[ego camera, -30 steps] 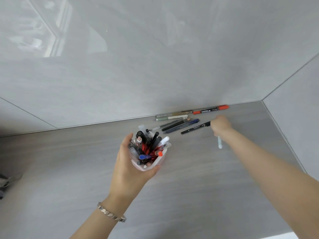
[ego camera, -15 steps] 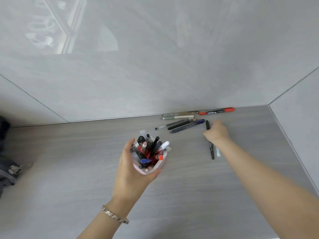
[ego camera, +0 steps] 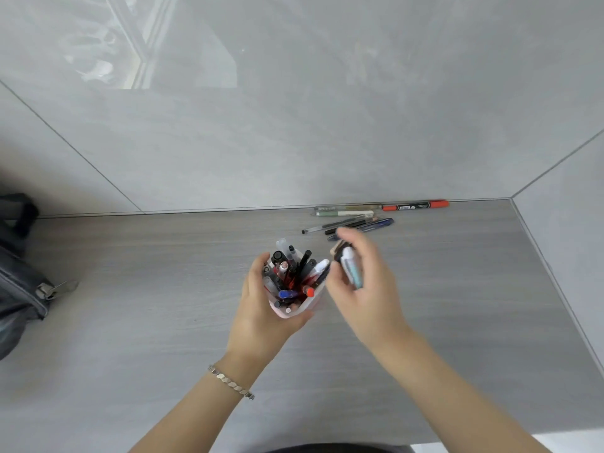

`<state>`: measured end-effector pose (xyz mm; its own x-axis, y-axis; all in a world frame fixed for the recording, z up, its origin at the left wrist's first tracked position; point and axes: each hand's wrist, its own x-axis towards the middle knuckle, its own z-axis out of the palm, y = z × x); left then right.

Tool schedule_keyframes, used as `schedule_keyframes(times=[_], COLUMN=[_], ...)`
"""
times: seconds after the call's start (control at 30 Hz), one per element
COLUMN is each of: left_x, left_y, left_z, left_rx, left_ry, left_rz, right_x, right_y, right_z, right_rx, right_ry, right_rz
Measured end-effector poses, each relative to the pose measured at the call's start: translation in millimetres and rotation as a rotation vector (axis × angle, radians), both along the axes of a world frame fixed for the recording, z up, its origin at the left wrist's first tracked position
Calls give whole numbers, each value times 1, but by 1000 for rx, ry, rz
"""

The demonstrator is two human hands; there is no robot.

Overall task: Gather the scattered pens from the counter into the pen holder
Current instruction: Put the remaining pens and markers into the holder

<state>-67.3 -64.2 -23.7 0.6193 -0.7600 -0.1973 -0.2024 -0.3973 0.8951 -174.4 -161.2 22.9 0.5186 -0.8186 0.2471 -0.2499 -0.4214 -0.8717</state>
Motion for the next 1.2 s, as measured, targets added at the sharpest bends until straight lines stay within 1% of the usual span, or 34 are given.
schedule_keyframes(times=[0.07,0.13,0.17,0.23,0.27,0.3,0.33,0.37,0.4,0.43,0.47,0.53,0.67,0.77,0.9,0.97,1.0,1.1,1.2], left_x=[1,1,1,2,2,2,2,2,2,2,2,2,2,2,2,2,2,2,1], left_y=[0,0,0,0,1,1,1,1,1,2,2,2,2,2,2,3,3,3,2], left_z=[-3,-5,-6,-7,-8,-9,-9,-9,-9,-10,-9,-9,-7,-6,-5,-5,-5,-4,-2], left_rx=[-5,-20,-28,-22,-11,-7,-8,-12,-15,-14,-12,-17,-15,-10,-7,2,5,13,11], left_ry=[-4,-3,-5,-19,-29,-35,-35,-33,-30,-28,-25,-27,-27,-28,-28,-27,-27,-26,-32], left_rz=[-12,-18,-16,-19,-19,-18,-17,-16,-17,-18,-21,-25,-30,-31,-37,-39,-38,-33,-31], right_x=[7,7,5,0,-2,-4,-5,-7,-9,-12,-14,-16,-15,-12,-8,-5,-4,-2,5], right_y=[8,10,9,6,5,3,0,-3,-7,-9,-11,-11,-10,-11,-14,-17,-19,-22,-14], right_z=[-15,-26,-28,-26,-19,-9,1,9,17,23,28,34,35,35,27,23,21,21,18], right_rx=[-167,-270,-268,-171,-65,108,358,651,927,1125,1236,1330,1333,1301,1237,1164,1124,1027,901], right_ry=[132,218,216,144,58,-62,-205,-348,-490,-602,-661,-694,-646,-596,-507,-495,-525,-697,-759], right_rz=[95,153,165,163,127,71,-8,-81,-117,-132,-129,-94,-74,-109,-219,-289,-314,-358,-309])
